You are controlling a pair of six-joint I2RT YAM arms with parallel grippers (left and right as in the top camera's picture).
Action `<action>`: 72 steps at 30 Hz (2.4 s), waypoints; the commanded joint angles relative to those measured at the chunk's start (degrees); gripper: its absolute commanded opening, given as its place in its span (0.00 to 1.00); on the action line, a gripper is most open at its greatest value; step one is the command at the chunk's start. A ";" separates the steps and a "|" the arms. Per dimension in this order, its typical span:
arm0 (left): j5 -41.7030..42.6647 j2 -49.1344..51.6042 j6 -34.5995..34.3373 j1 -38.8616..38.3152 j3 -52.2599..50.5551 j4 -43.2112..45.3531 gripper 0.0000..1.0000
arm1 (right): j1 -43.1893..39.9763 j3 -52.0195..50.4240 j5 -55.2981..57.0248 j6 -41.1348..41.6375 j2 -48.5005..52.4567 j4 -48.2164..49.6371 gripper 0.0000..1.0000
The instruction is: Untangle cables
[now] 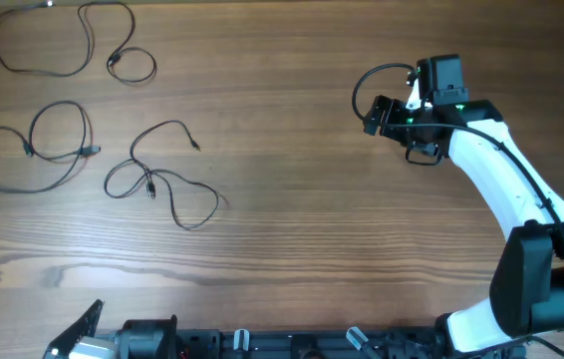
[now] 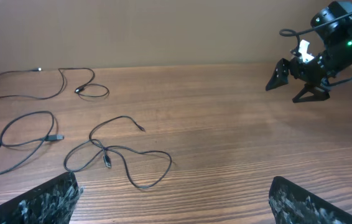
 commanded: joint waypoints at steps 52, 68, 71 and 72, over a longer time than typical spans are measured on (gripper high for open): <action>-3.48 4.87 -11.78 0.11 -62.20 73.22 1.00 | 0.13 -0.13 1.20 0.39 -0.04 0.13 1.00; -3.72 3.02 -11.80 0.15 -62.20 73.20 1.00 | 0.13 -0.13 1.20 0.37 -0.04 0.13 1.00; -3.72 -0.48 -11.80 0.39 -62.20 73.40 1.00 | 0.13 -0.13 1.20 0.37 -0.04 0.15 1.00; -3.74 -0.50 -11.80 0.44 -62.20 73.20 1.00 | 0.13 -0.13 1.20 0.37 -0.04 0.13 1.00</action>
